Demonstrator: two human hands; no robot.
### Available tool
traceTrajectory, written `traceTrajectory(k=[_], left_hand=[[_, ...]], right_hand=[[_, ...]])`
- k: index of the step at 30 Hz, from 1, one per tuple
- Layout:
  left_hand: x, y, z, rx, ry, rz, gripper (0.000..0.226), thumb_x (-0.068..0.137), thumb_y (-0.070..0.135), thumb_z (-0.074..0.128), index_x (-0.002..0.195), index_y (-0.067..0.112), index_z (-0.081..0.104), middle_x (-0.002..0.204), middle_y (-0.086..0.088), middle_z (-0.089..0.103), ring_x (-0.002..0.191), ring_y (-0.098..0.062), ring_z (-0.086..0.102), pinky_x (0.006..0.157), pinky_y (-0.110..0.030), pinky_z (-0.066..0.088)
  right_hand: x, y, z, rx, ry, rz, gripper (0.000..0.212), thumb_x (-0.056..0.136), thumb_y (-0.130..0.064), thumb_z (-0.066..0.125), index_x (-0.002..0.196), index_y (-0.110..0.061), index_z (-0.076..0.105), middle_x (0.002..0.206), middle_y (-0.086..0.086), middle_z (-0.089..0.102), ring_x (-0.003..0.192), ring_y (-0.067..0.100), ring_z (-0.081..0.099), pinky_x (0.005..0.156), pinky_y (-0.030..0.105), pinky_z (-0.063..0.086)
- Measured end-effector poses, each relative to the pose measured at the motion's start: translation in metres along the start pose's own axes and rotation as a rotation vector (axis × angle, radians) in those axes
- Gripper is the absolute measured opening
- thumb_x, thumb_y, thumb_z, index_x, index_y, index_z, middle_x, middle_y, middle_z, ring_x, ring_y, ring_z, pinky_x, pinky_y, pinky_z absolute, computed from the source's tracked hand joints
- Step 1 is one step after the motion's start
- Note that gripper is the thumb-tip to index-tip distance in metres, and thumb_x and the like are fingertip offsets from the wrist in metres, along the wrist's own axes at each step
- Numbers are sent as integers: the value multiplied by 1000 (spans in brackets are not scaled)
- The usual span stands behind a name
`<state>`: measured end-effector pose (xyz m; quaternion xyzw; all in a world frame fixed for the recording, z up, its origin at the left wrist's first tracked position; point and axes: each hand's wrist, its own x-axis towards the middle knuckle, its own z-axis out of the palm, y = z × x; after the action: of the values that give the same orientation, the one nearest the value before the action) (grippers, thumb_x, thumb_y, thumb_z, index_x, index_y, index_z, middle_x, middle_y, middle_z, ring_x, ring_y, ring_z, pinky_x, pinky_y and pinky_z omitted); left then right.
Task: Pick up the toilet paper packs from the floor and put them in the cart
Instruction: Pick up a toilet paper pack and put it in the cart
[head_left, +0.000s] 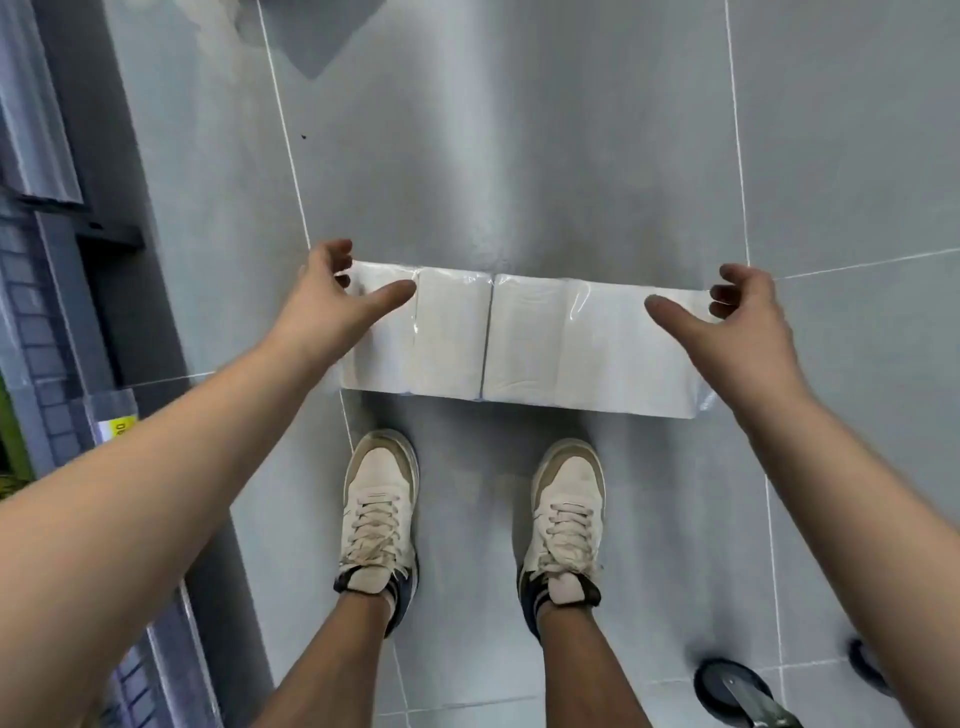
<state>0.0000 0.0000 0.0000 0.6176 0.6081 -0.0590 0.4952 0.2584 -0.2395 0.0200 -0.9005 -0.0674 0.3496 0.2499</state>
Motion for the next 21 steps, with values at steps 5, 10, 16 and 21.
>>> traceTrajectory(k=[5,10,16,21], left_hand=[[26,-16,13,91,3,-64,104,69,53,84,152,20,29,151,-2,36,133,-20,47,113,-42,39],[53,-24,15,122,-1,-120,116,65,53,86,155,16,22,155,-5,35,137,-25,44,113,-45,38],[68,-28,16,94,-8,-208,121,39,66,86,141,17,42,131,-3,59,112,-26,63,97,-47,53],[69,-33,20,116,50,-185,105,44,61,87,133,19,50,129,-3,59,110,-25,63,96,-47,53]], right_hand=[[23,26,11,-69,70,69,101,79,-47,81,155,-10,26,155,9,36,141,23,41,113,36,36],[41,47,20,-125,22,151,106,76,-52,82,155,-8,28,157,12,34,141,30,42,114,44,38],[56,53,27,-99,-71,207,98,69,-57,86,144,-12,41,139,5,57,123,28,58,103,45,48],[58,48,34,-137,-20,171,100,63,-57,88,140,-10,44,138,8,56,123,30,58,103,49,49]])
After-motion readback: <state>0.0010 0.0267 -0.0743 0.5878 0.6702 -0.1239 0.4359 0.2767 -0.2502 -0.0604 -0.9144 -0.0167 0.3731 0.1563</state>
